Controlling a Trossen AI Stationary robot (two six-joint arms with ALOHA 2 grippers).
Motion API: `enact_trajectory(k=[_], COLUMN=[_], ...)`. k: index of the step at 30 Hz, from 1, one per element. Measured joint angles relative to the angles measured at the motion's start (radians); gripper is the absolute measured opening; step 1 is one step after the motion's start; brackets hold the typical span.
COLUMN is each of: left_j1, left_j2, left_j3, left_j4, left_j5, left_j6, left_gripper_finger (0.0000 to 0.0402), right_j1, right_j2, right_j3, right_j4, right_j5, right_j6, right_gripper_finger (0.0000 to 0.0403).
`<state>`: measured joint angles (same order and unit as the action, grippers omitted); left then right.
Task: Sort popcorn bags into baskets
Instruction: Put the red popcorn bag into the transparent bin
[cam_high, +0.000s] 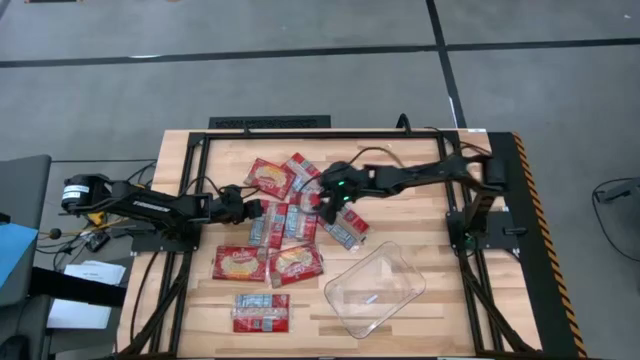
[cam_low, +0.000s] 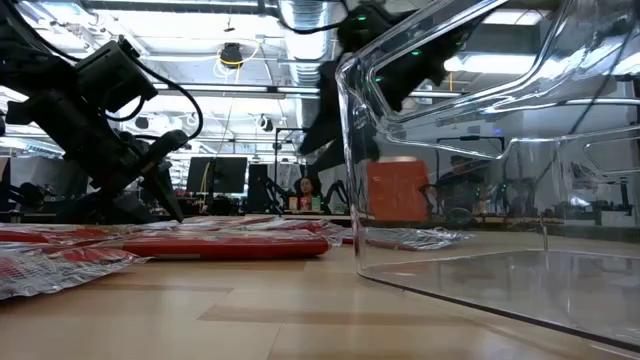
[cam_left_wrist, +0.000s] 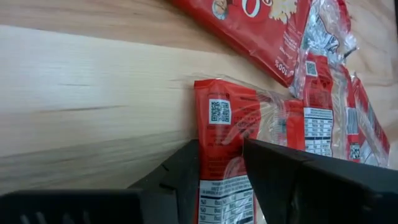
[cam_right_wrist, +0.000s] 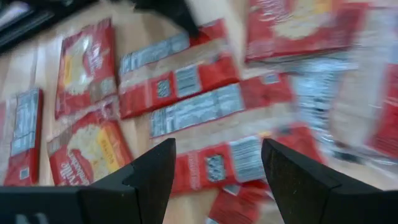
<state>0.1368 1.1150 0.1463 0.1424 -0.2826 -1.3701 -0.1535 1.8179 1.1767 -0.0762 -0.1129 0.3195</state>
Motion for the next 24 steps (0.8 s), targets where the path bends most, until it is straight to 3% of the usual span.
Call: enact_trajectory(k=[3,7,15,20,24], left_j1=[0.001,0.001,0.0,0.0,0.0], left_j2=[-0.008,-0.011,-0.011,-0.011,-0.011], left_j3=[0.0,0.0,0.001,0.002,0.002], left_j4=[0.023,0.095,0.092,0.093,0.094], left_j5=[0.026,0.081,0.106,0.121,0.126], left_j6=[0.071,0.142,0.115,0.106,0.105], left_gripper_finger=[0.0131,0.0181,0.0311,0.0328,0.0325], right_j1=[0.027,0.054,0.084,0.089,0.101], right_j2=[0.099,0.204,0.359,0.427,0.43], right_j3=[0.101,0.238,0.439,0.48,0.488], right_j4=[-0.016,-0.099,-0.222,-0.242,-0.229], right_j5=[-0.004,-0.004,-0.019,-0.067,-0.068], right_j6=[-0.062,-0.157,-0.271,-0.303,-0.313], right_gripper_finger=[0.0253,0.0219,0.0096,0.0018,0.0018])
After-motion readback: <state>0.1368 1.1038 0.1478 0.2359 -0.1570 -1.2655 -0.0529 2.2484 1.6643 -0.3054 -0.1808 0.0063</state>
